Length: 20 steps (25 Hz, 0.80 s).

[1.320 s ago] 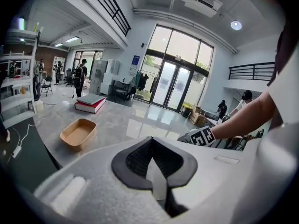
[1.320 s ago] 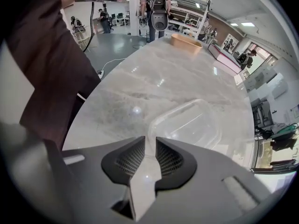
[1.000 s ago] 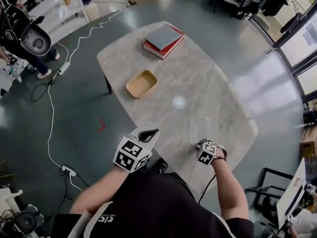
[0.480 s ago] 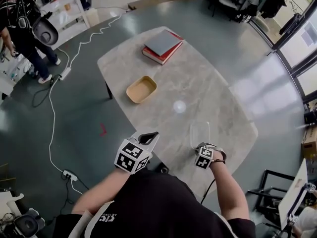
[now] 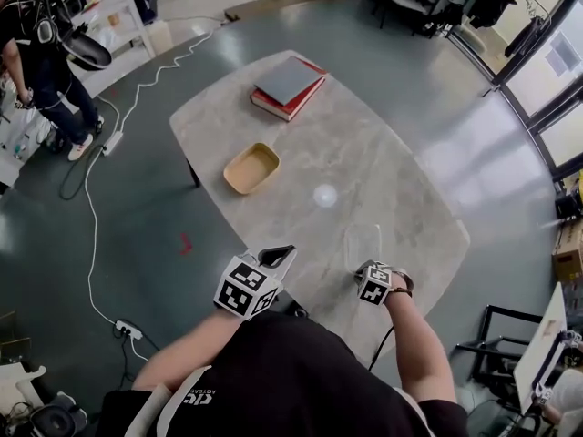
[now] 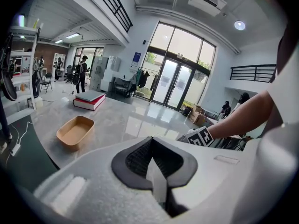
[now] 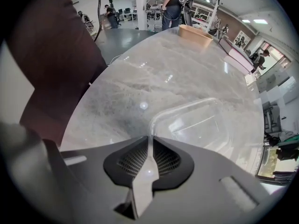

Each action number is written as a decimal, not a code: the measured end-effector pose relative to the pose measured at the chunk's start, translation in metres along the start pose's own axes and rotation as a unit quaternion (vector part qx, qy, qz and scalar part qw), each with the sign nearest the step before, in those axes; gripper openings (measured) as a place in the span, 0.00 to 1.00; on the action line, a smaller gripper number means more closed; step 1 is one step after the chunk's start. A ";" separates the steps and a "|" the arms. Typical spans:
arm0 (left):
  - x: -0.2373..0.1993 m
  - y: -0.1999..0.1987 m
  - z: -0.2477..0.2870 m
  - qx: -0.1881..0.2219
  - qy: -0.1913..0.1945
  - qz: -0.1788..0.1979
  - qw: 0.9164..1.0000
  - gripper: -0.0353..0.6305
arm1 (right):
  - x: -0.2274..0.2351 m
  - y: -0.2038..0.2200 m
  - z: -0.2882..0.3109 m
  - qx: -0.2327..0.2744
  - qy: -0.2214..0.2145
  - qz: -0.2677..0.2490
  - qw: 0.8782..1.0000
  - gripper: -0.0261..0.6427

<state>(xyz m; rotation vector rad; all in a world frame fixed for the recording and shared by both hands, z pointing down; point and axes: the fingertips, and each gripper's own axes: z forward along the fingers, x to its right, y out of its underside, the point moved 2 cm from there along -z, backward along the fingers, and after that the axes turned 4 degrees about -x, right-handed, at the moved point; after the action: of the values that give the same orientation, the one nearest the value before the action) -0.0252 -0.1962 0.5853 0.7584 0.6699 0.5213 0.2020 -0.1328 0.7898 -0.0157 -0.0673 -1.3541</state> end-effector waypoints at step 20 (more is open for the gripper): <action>-0.019 -0.028 -0.007 0.012 0.001 0.013 1.000 0.06 | 0.013 -0.007 -0.107 0.202 0.103 0.196 0.954 0.07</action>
<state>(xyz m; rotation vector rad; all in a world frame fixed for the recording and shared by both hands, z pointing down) -0.0378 -0.2227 0.5670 0.7892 0.6701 0.5386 0.2020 -0.1520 0.6834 0.4377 -0.1560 -0.9191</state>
